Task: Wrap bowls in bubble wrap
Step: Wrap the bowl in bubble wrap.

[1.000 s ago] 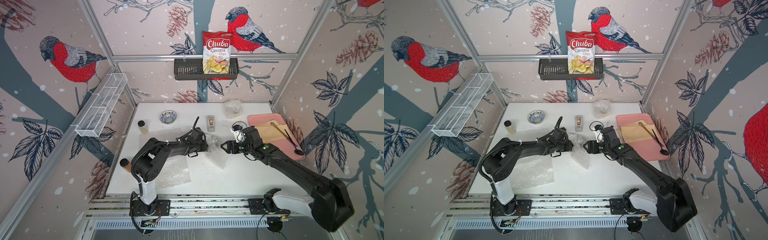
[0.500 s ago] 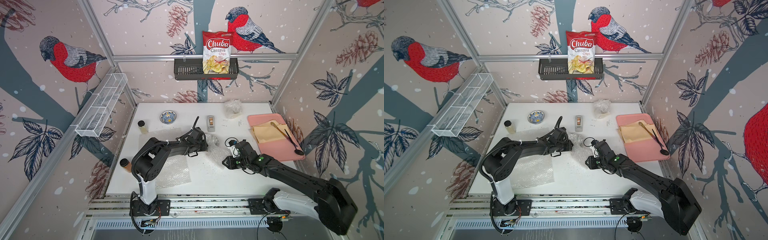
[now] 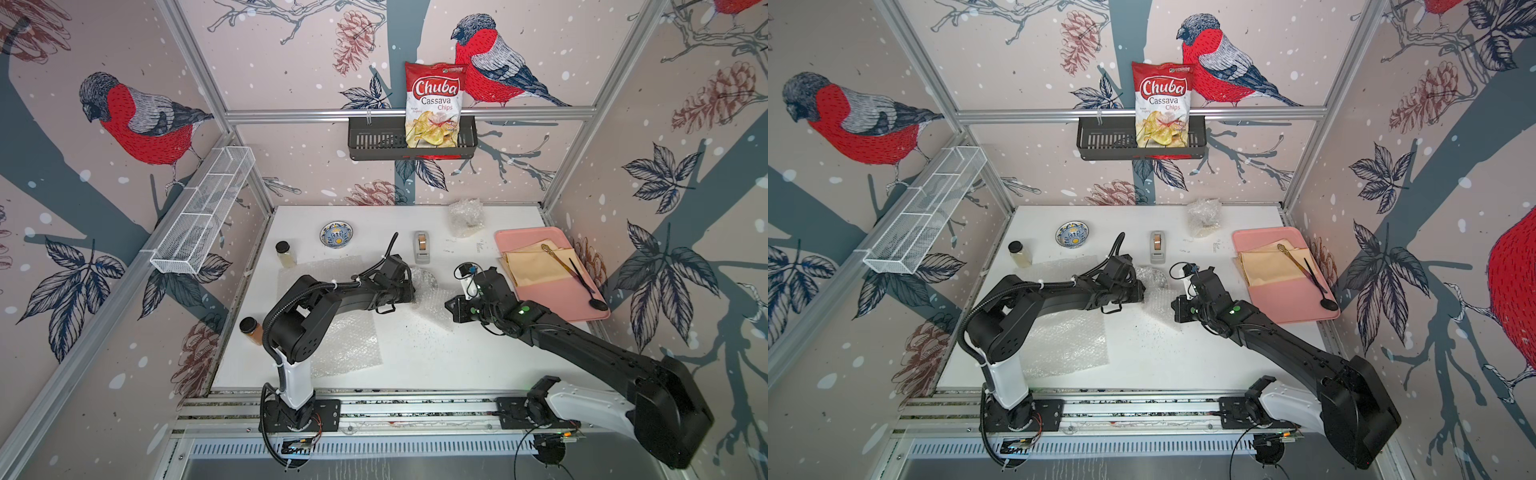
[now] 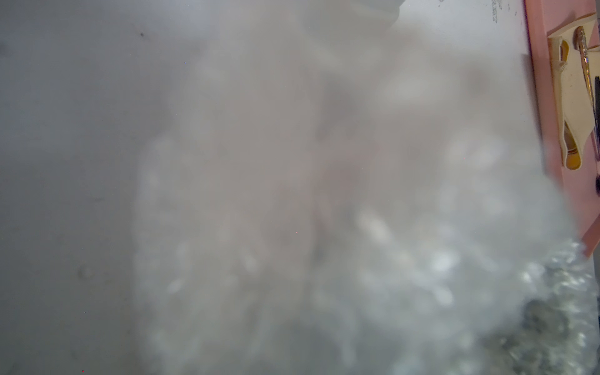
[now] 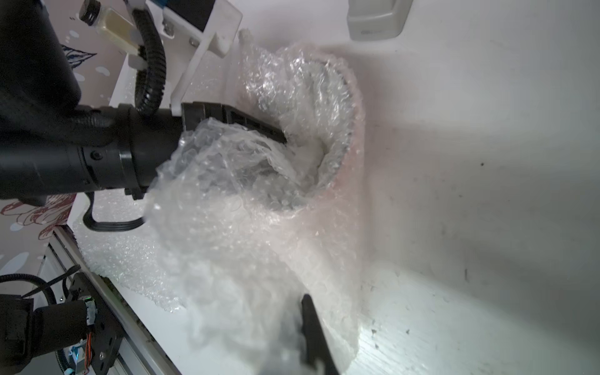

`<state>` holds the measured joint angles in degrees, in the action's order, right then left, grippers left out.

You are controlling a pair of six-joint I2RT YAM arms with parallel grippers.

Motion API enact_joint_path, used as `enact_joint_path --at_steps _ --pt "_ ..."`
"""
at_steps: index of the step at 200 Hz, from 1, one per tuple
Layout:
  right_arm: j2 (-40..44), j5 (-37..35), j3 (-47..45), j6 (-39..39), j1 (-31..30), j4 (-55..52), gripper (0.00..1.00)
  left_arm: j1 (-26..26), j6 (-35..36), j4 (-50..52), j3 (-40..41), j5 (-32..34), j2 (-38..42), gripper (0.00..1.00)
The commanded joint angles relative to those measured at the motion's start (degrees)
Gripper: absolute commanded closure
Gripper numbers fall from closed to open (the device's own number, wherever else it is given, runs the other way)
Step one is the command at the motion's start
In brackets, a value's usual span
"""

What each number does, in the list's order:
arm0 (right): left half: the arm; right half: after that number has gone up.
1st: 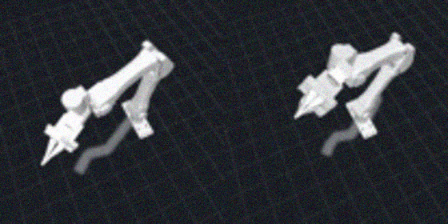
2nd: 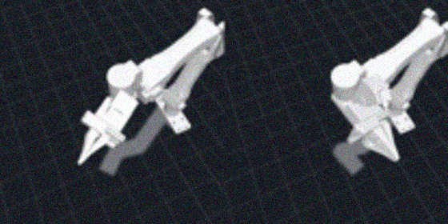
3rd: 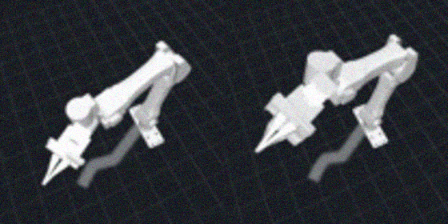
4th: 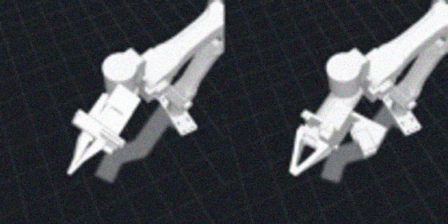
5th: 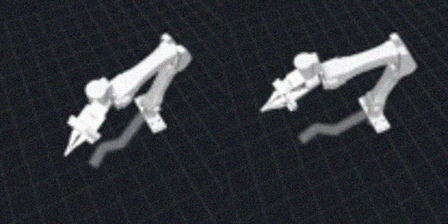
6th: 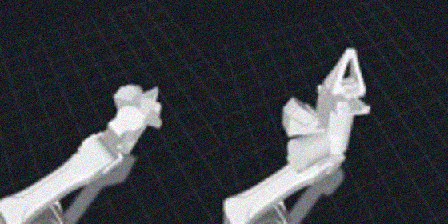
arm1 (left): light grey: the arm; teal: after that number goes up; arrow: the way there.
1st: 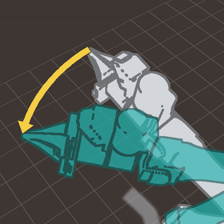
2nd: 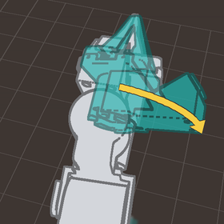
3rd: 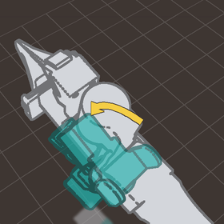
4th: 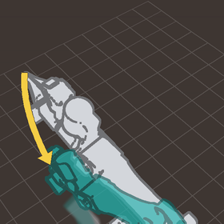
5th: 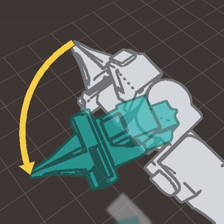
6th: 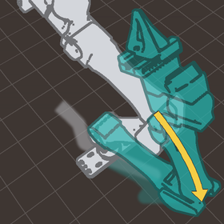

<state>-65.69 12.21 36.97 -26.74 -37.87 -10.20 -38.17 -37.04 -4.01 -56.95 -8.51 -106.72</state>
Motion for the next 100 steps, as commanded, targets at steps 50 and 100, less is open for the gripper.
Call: enact_joint_path --at_steps 50,100 --pt "-4.1 -1.1 8.5 6.9 4.4 5.1 1.00 -1.3 6.0 2.8 0.1 0.8 -1.6 0.61" --pt "-16.9 2.7 16.8 8.7 3.7 8.8 1.00 -4.3 9.5 5.2 -4.4 2.3 -2.7 0.62"
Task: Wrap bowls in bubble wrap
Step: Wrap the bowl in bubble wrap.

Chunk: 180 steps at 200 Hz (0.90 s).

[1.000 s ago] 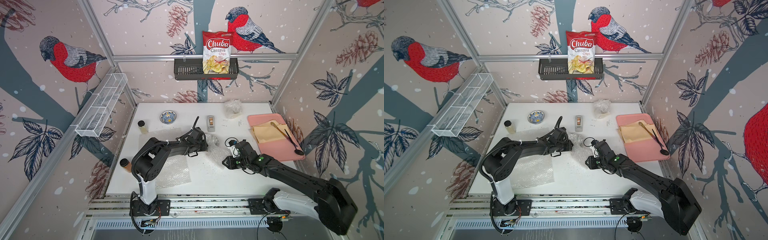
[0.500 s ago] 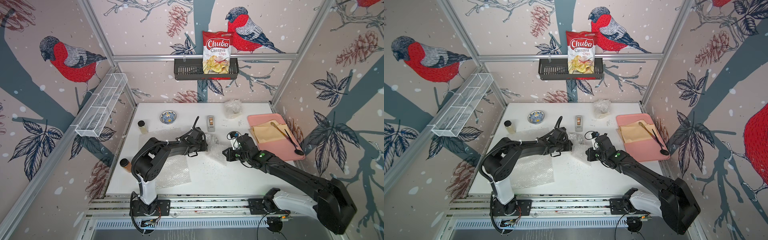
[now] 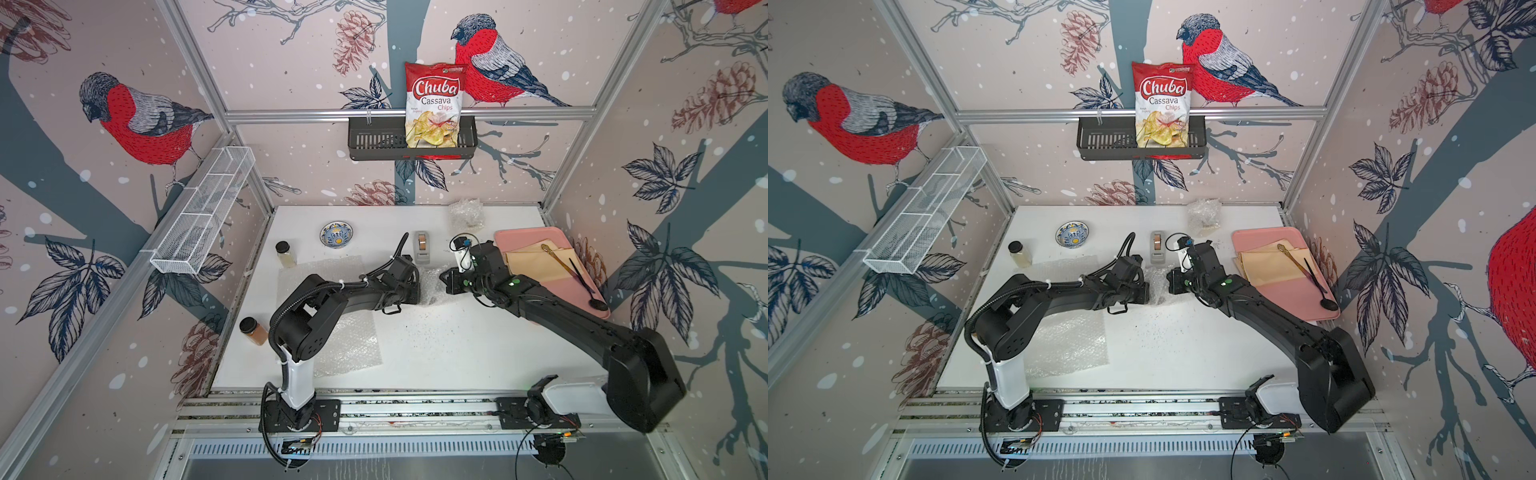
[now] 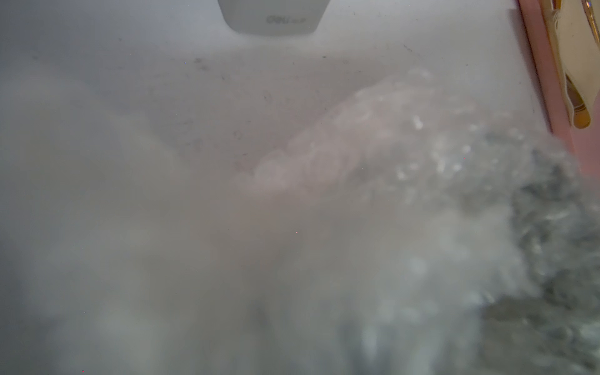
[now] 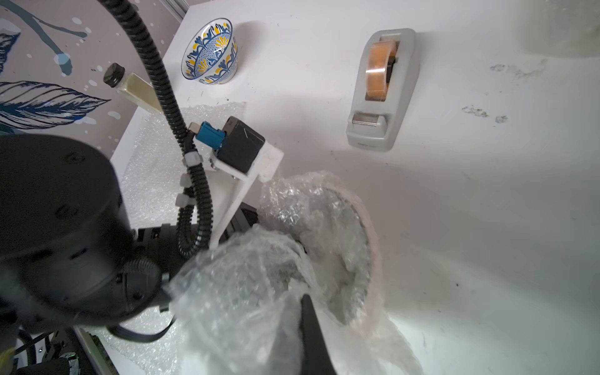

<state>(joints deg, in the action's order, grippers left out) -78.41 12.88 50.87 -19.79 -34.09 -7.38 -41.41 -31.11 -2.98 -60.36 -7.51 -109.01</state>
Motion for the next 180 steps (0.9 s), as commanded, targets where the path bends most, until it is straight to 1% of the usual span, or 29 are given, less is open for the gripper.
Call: enact_joint_path --at_steps 1,52,95,108,127,147,170,174,177,180 --pt "-4.5 2.1 3.1 1.8 -0.1 6.0 1.00 -1.1 3.6 4.2 -1.0 1.2 -0.5 0.62" --pt "-17.2 5.3 7.3 1.4 -0.4 6.9 1.00 -1.8 5.2 4.2 -1.7 0.0 -0.1 0.62" --pt "-23.5 4.7 7.6 1.3 -2.0 6.4 1.00 -1.8 5.7 4.1 -2.0 -1.1 0.6 0.60" --pt "-24.5 3.8 6.9 1.3 -2.0 6.3 1.00 -1.8 5.4 4.5 -2.2 -0.4 1.2 0.56" --pt "-25.2 2.7 5.7 1.3 -1.9 6.0 1.00 -1.8 5.0 4.8 -1.7 1.2 2.9 0.54" --pt "-25.4 2.4 4.1 1.3 -1.8 6.0 1.00 -1.6 3.6 5.8 -0.6 4.4 5.5 0.47" --pt "-25.3 2.6 2.7 1.0 -1.8 6.4 1.00 -0.7 1.7 5.7 1.8 5.5 9.2 0.42" --pt "-25.3 2.6 2.5 0.9 -1.8 6.4 1.00 -0.5 1.3 5.4 2.3 5.2 9.7 0.41" --pt "-25.3 2.5 2.5 0.9 -1.8 6.5 1.00 -0.3 1.0 5.3 2.7 5.1 10.2 0.35" --pt "-25.3 2.5 2.4 0.9 -1.8 6.5 1.00 -0.1 0.5 5.2 2.9 5.0 10.7 0.33"
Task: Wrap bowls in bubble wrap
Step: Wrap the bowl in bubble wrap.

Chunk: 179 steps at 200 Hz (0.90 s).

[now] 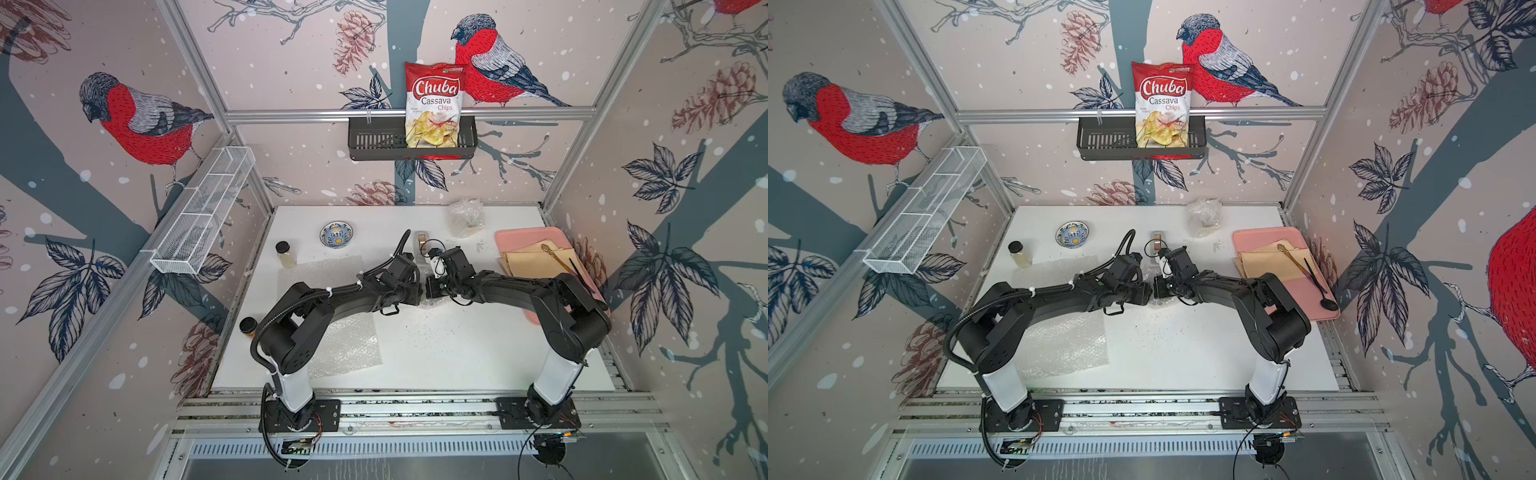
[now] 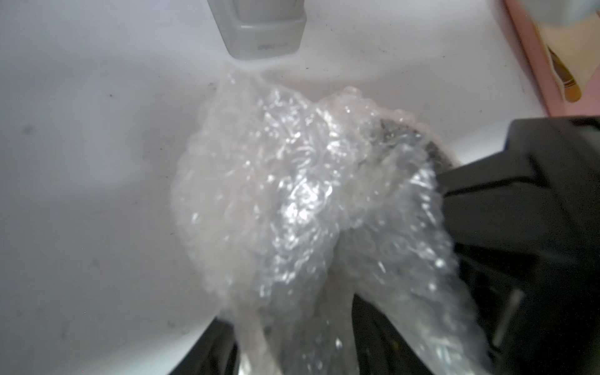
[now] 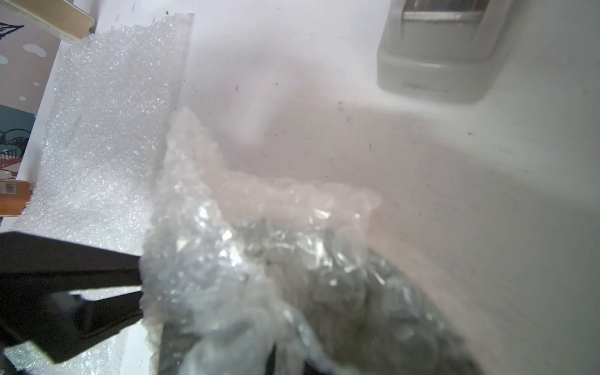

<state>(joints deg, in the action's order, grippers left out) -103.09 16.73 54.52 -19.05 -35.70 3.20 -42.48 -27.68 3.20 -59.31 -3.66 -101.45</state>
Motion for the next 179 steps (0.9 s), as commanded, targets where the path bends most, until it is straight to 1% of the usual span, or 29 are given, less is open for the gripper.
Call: enact_joint_path --at_steps 1,8,30,36,53,58,70,86,97,119,149,179 --pt "-0.6 -1.3 -1.2 0.1 -0.2 -4.0 1.00 1.0 -3.1 -1.0 1.8 1.2 3.3 0.32" --pt "-0.6 -1.1 -1.3 0.0 -0.3 -3.9 1.00 1.5 -3.9 -1.4 3.6 0.7 4.3 0.28" --pt "-0.1 -1.0 -1.3 -0.2 -0.7 -3.7 1.00 3.1 -6.3 -4.1 7.1 -3.5 7.5 0.27" --pt "0.0 -1.0 -1.3 -0.2 -0.7 -3.6 1.00 3.3 -7.1 -5.3 7.9 -4.6 8.3 0.23" --pt "-0.2 -1.0 -1.2 -0.2 -0.9 -3.8 1.00 3.7 -9.2 -8.6 10.2 -7.1 11.3 0.22" --pt "-0.2 -1.0 -1.2 -0.1 -0.9 -3.7 1.00 3.7 -9.8 -9.4 10.8 -7.4 12.0 0.16" --pt "-0.1 -0.8 -1.3 -0.1 -0.9 -3.6 1.00 3.7 -11.2 -12.4 12.4 -8.1 13.7 0.09" --pt "0.1 -0.5 -1.6 -0.1 -0.9 -3.2 1.00 4.2 -12.3 -16.1 13.5 -10.6 14.5 0.09" --pt "0.1 -0.2 -1.7 -0.1 -0.9 -3.1 1.00 4.2 -12.6 -16.5 13.2 -10.8 13.8 0.09" --pt "0.6 0.5 -2.1 -0.3 -0.9 -2.4 0.99 4.7 -13.1 -15.3 11.3 -10.9 10.2 0.11" --pt "1.1 0.9 -2.4 -0.2 -1.0 -2.1 0.99 4.9 -13.4 -17.2 9.1 -13.2 5.8 0.12" --pt "1.5 0.8 -2.6 -0.2 -1.4 -2.1 0.99 4.9 -13.2 -17.6 6.9 -13.6 2.1 0.13"
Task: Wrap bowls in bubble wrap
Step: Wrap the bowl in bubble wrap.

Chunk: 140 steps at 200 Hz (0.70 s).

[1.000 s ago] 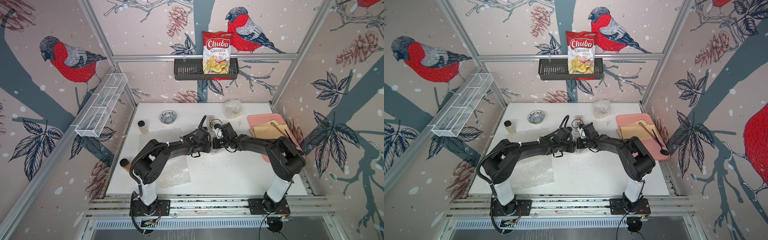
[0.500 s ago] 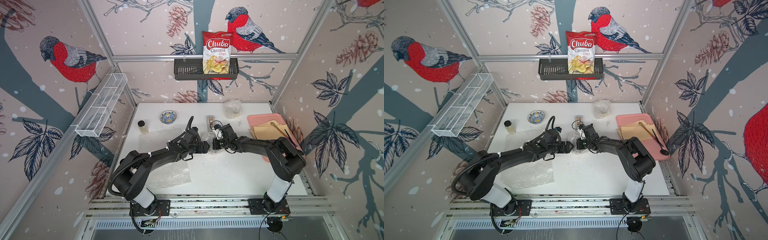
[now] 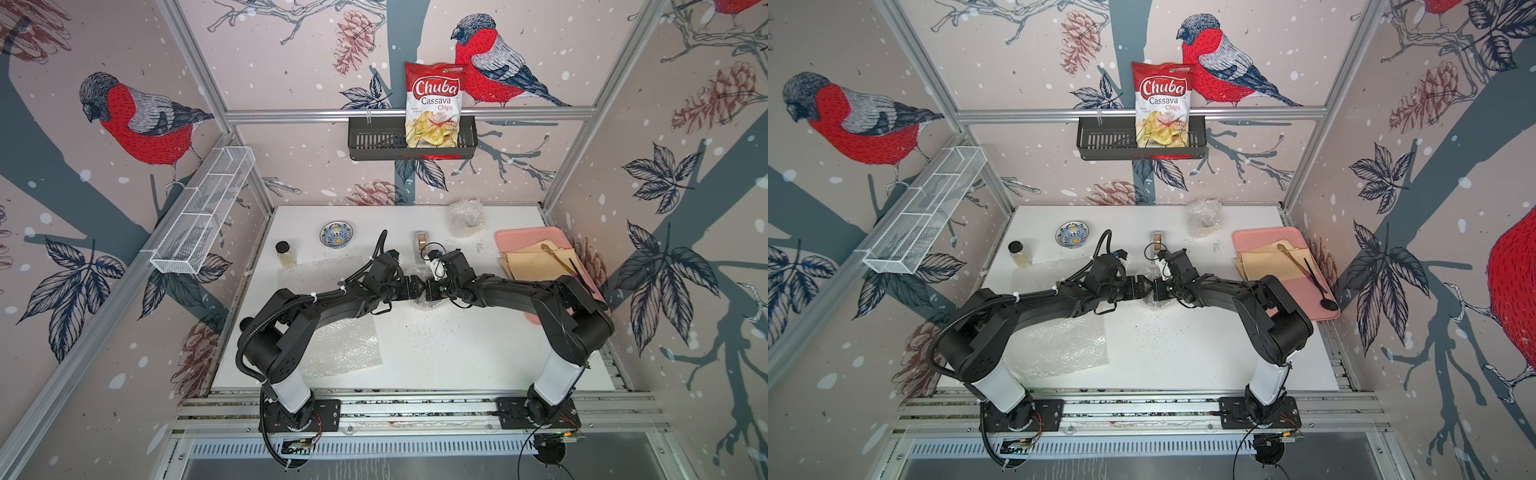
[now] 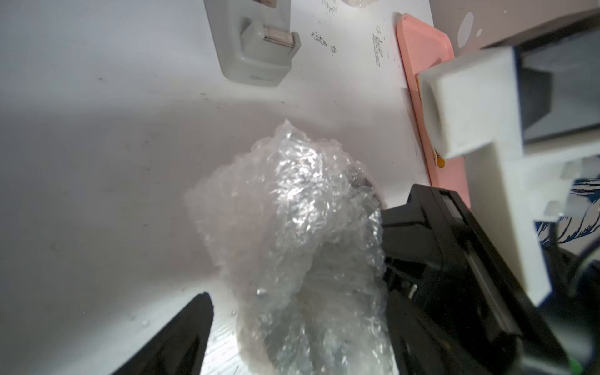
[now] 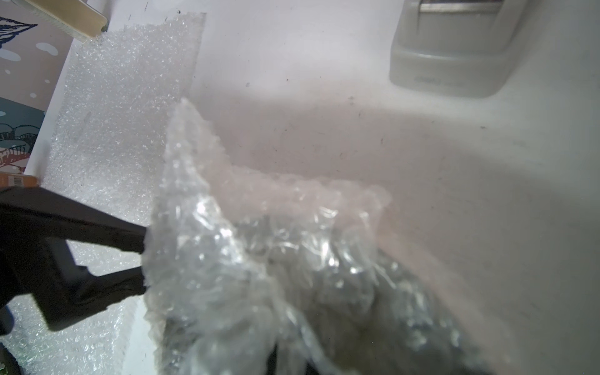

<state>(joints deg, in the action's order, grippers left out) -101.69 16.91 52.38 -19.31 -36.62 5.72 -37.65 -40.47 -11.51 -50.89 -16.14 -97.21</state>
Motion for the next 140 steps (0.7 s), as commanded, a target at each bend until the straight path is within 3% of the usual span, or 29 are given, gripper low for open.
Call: enact_joint_path --at_steps 1,40,62,79,140 --pt "0.1 0.6 -0.4 0.0 -0.5 -4.7 0.99 0.0 -0.4 -2.9 -1.5 -1.2 -2.2 0.13" --pt "0.5 0.4 -0.4 -0.3 -0.4 -4.9 0.99 0.2 -0.2 -2.0 -1.8 -0.2 -6.3 0.25" --pt "1.5 0.3 -0.8 -0.4 -0.1 -5.5 0.98 1.0 -0.2 -2.9 0.3 0.7 -6.1 0.47" --pt "2.4 1.0 -1.8 -0.5 0.7 -5.5 0.97 1.8 0.0 -3.6 1.6 1.0 -5.6 0.57" --pt "6.1 4.3 -4.6 -1.3 4.1 -4.6 0.86 2.2 1.8 -1.9 0.3 1.2 -6.7 0.58"
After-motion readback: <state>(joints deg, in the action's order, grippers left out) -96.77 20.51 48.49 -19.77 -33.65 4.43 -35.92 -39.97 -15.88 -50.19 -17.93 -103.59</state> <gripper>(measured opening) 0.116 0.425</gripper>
